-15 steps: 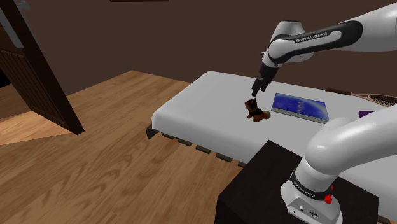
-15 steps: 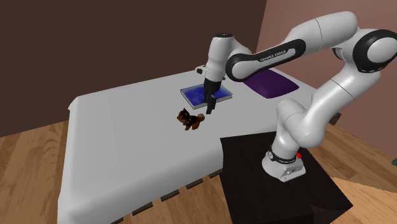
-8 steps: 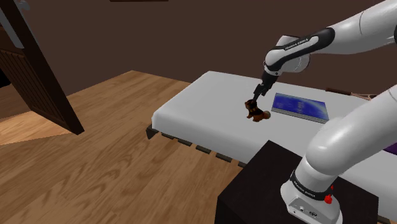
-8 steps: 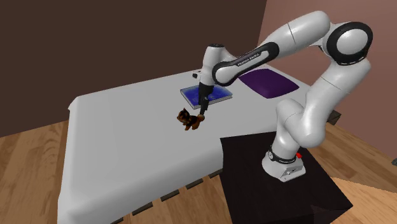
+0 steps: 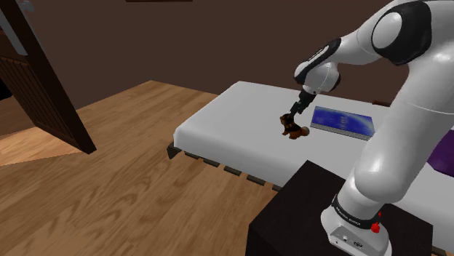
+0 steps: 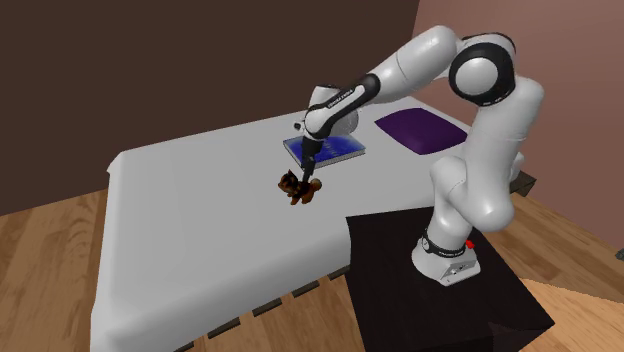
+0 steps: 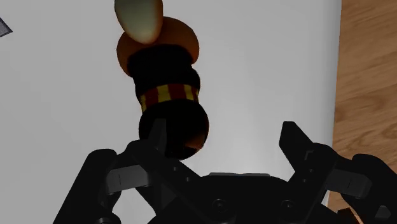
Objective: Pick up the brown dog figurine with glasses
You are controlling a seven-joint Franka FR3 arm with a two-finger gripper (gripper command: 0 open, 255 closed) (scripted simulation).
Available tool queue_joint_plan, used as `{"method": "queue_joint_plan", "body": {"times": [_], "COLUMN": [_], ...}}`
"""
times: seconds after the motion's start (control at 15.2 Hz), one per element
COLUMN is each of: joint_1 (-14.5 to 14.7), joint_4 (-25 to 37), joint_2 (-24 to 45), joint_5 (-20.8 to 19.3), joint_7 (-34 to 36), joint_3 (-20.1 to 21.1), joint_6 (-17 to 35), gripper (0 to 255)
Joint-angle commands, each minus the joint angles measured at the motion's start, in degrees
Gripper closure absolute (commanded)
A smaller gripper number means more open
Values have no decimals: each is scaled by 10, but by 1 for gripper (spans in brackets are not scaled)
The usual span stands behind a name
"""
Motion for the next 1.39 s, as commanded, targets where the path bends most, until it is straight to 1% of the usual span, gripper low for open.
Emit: {"method": "queue_joint_plan", "body": {"times": [0.0, 0.07, 0.13, 0.2, 0.66, 0.79, 0.86, 1.32], "joint_1": [-2, -15, -33, -48, -79, -82, -82, -81], "joint_4": [32, 51, 71, 84, 87, 88, 87, 86], "joint_2": [70, 104, 135, 155, 205, 209, 209, 207], "joint_5": [105, 149, 188, 210, 280, 286, 287, 285], "joint_7": [-86, -122, -152, -170, -226, -230, -232, -231], "joint_3": [-10, -4, 7, 17, 55, 59, 59, 58], "joint_6": [-3, -10, -18, -24, -3, -1, -1, -1], "gripper": [0, 0, 0, 0, 0, 0, 255, 255]}}
